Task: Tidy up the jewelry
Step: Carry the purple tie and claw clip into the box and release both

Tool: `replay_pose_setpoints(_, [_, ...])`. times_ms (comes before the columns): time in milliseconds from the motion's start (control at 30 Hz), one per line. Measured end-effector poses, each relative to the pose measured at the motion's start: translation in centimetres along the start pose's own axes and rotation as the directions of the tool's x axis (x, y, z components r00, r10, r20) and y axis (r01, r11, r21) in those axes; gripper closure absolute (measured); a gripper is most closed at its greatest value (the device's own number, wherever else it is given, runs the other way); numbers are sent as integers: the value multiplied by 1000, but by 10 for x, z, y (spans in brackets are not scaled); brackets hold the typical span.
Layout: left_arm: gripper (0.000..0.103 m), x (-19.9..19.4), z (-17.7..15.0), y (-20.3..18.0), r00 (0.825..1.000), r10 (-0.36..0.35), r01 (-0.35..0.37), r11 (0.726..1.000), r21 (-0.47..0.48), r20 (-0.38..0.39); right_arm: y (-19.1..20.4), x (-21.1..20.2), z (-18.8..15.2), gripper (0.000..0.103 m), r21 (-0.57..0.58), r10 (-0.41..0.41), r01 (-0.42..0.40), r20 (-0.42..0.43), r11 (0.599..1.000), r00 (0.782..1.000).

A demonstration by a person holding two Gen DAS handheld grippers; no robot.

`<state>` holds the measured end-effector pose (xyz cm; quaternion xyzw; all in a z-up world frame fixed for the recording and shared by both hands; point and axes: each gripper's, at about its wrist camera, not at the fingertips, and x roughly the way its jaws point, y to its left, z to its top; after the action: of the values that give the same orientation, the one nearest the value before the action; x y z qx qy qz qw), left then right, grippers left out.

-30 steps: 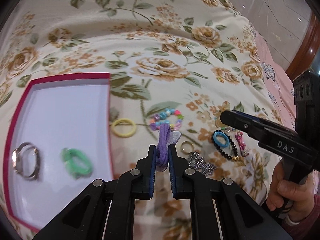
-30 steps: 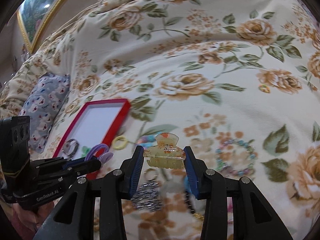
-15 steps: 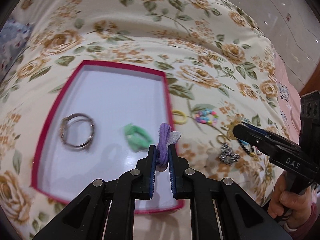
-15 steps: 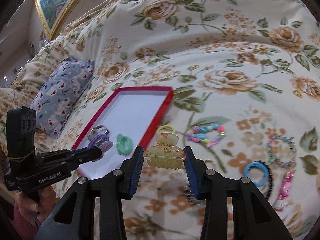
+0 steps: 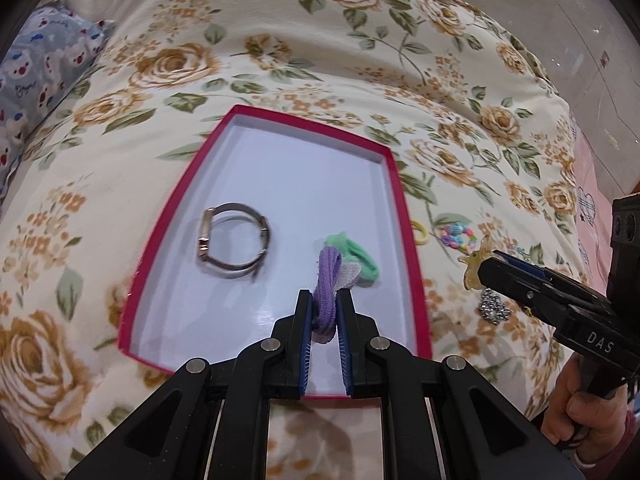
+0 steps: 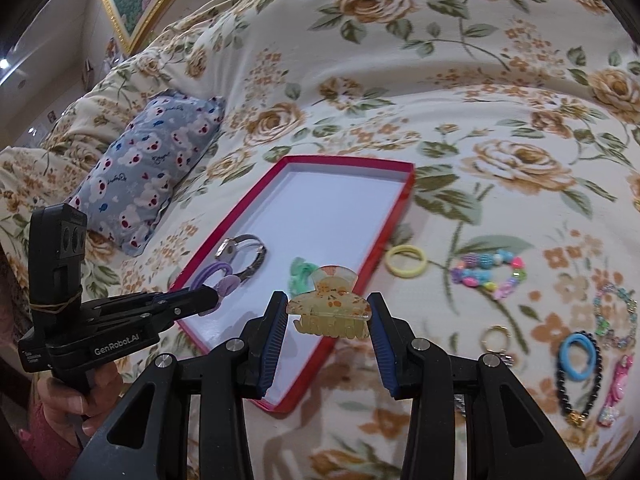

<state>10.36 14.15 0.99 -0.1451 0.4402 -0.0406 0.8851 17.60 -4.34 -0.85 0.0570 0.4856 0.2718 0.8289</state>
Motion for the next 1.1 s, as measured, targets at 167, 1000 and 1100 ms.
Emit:
replay_pose_setpoints(167, [92, 3, 0, 11, 1000, 11, -11, 999, -31, -9, 14, 12, 0, 62, -29, 24, -25, -12, 999, 1000])
replay_pose_setpoints(1000, [90, 39, 9, 44, 997, 53, -59, 993, -105, -52, 34, 78, -9, 62, -93, 29, -41, -125, 995, 992])
replay_pose_setpoints(1100, [87, 44, 9, 44, 996, 62, -68, 992, -102, -59, 33, 83, -11, 62, -95, 24, -37, -135, 995, 990])
